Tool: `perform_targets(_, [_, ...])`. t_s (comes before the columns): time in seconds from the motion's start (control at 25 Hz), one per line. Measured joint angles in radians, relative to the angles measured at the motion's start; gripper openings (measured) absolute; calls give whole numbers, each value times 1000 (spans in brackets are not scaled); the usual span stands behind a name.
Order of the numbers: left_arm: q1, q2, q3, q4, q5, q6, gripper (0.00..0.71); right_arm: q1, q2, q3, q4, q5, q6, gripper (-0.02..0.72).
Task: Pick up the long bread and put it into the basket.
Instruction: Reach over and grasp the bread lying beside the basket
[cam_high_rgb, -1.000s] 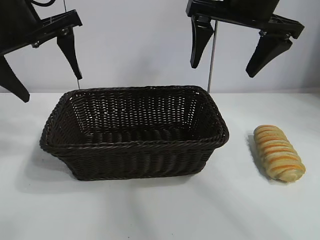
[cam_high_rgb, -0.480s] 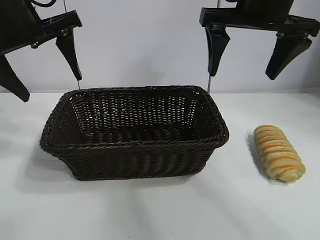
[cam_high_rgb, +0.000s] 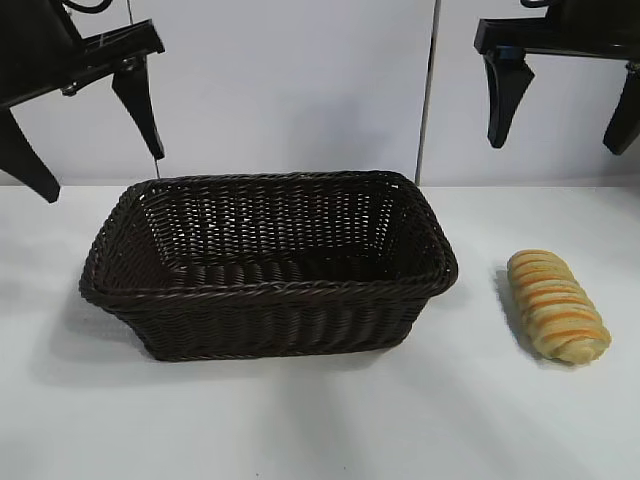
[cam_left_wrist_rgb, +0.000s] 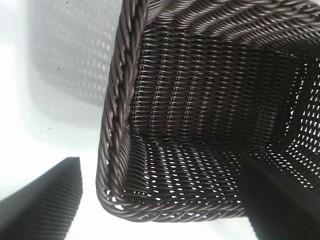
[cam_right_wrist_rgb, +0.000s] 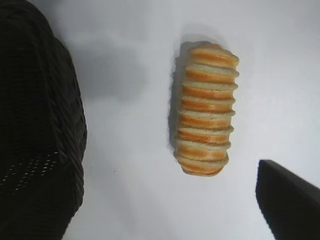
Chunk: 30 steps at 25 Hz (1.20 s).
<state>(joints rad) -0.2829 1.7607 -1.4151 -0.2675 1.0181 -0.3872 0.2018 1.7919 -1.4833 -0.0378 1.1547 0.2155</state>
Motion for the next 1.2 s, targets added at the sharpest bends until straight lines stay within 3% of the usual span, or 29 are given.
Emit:
perform_targets(0.32, [0, 0, 0, 1, 0, 0, 615, -15, 6, 125, -64, -153, 17, 695])
perform_targets(0.48, [0, 0, 0, 1, 0, 0, 615, -56, 44, 155, -74, -194, 19, 695])
perform_targets(0.72, [0, 0, 0, 1, 0, 0, 615, -67, 92, 205, -79, -316, 22, 695])
perform_targets(1.0, [0, 0, 0, 1, 0, 0, 615, -67, 172, 206, -79, -372, 22, 690])
perform_targets(1.12, [0, 0, 0, 1, 0, 0, 615, -68, 195, 206, -79, -380, 22, 647])
perform_targets(1.2, [0, 0, 0, 1, 0, 0, 615, -68, 204, 206, -79, -381, 22, 538])
